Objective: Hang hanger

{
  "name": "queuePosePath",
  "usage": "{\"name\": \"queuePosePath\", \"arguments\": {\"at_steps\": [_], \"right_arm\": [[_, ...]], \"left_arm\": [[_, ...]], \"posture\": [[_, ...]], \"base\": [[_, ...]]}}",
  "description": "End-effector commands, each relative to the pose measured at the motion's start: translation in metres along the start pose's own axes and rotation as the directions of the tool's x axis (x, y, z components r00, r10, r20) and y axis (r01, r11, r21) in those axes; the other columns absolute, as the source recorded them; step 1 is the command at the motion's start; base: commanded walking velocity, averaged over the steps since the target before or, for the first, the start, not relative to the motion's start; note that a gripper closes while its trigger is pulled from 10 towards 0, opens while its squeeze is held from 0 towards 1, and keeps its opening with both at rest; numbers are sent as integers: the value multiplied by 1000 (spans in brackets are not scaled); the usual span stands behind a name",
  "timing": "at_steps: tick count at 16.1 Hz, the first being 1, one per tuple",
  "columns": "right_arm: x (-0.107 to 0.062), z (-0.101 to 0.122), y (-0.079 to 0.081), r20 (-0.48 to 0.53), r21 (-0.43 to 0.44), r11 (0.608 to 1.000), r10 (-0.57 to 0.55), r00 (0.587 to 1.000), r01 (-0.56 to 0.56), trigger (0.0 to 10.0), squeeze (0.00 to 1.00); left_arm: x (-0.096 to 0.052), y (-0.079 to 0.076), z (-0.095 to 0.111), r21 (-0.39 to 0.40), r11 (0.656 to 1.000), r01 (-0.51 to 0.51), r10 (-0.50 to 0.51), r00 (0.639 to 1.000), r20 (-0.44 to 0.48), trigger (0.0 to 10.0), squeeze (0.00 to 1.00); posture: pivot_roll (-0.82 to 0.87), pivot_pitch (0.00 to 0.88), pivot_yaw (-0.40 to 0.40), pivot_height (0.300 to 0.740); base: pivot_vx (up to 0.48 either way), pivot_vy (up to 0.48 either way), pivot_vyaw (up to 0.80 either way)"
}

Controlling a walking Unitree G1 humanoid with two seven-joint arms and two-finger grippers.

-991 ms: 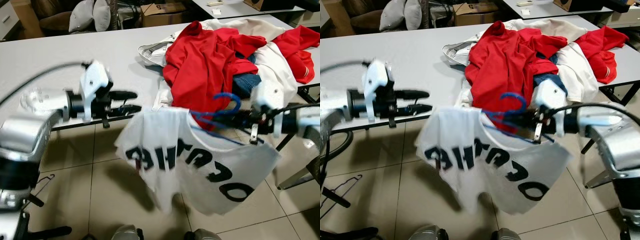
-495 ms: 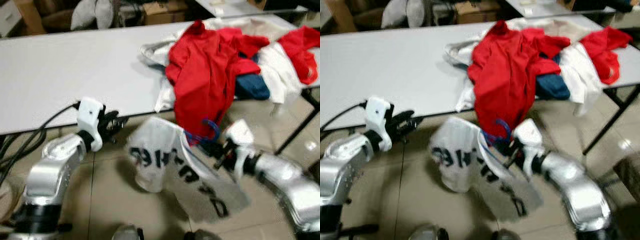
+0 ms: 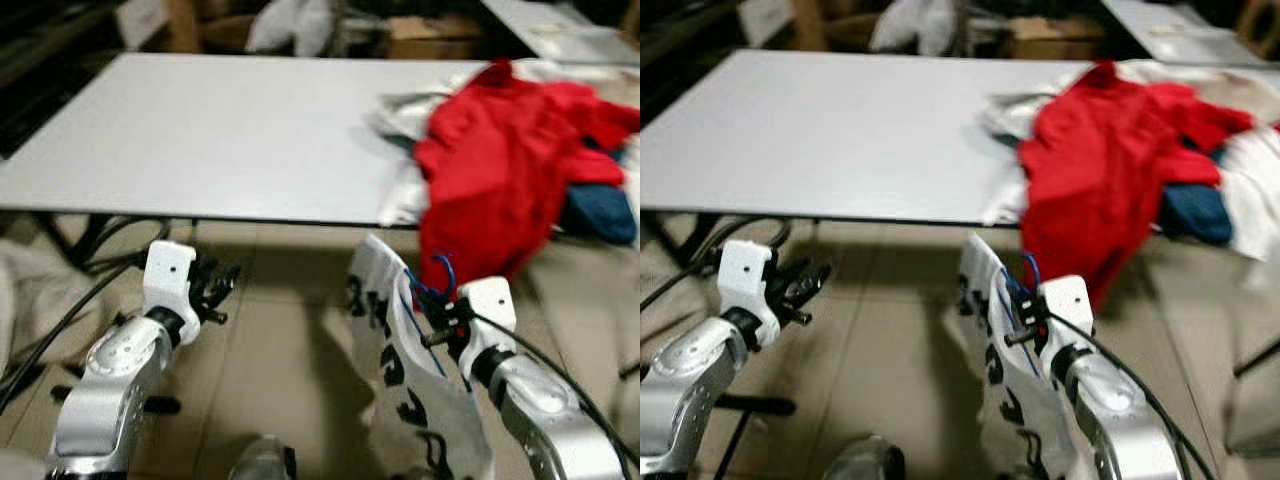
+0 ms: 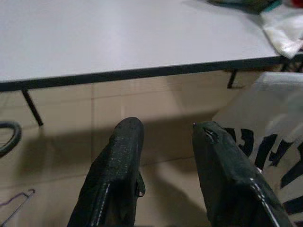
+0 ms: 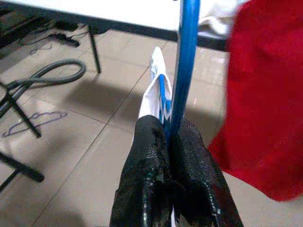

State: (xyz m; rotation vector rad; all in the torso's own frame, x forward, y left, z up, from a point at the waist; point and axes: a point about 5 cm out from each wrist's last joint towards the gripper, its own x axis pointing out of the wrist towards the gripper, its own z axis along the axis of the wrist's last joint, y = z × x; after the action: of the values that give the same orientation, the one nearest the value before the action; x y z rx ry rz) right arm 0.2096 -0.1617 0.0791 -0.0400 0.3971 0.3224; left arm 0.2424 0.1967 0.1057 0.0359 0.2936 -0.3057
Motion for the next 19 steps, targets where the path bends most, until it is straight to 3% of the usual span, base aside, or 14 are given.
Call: {"name": "queuePosePath", "arguments": {"at_steps": [1,3,5,7,10,15,19], "right_arm": [[-4,7,-6,32,-19,999,-30,999,31,10000,0],[-6,11,-9,37,-22,1000,-8,999,9,10000,0],[-5,12,-13,27,-48,999,2,1000,-1,10000,0],[-4,10,-12,26,-44,998,38,999,-37,10000,0],[-5,7,-18,41,-17,999,-33,999,34,10000,0],[-4,8,-34,57,-46,995,-87,995,89,10000,0],[5,7,-23,48,-12,1000,3,999,-2,10000,0]], "left_arm": [[-1,-5,7,-56,998,22,-19,999,49,10000,0],[8,-10,3,-104,995,9,-2,998,62,10000,0],[15,-16,-4,-28,1000,-5,5,1000,-16,10000,0],[18,-15,-5,26,999,-26,26,1000,-13,10000,0],[22,-17,-5,-21,999,-25,25,999,26,10000,0],[22,-19,-8,1,999,-42,42,998,39,10000,0],[15,-22,-9,16,1000,-10,10,999,38,10000,0]], "posture": [[-18,0,47,740],[-41,0,58,740],[-45,0,40,740],[-48,0,41,740],[-65,0,55,740],[-46,0,36,740],[-13,0,17,740]], "base": [[0,0,800],[0,0,800],[0,0,800],[0,0,800],[0,0,800],[0,0,800],[0,0,800]]}}
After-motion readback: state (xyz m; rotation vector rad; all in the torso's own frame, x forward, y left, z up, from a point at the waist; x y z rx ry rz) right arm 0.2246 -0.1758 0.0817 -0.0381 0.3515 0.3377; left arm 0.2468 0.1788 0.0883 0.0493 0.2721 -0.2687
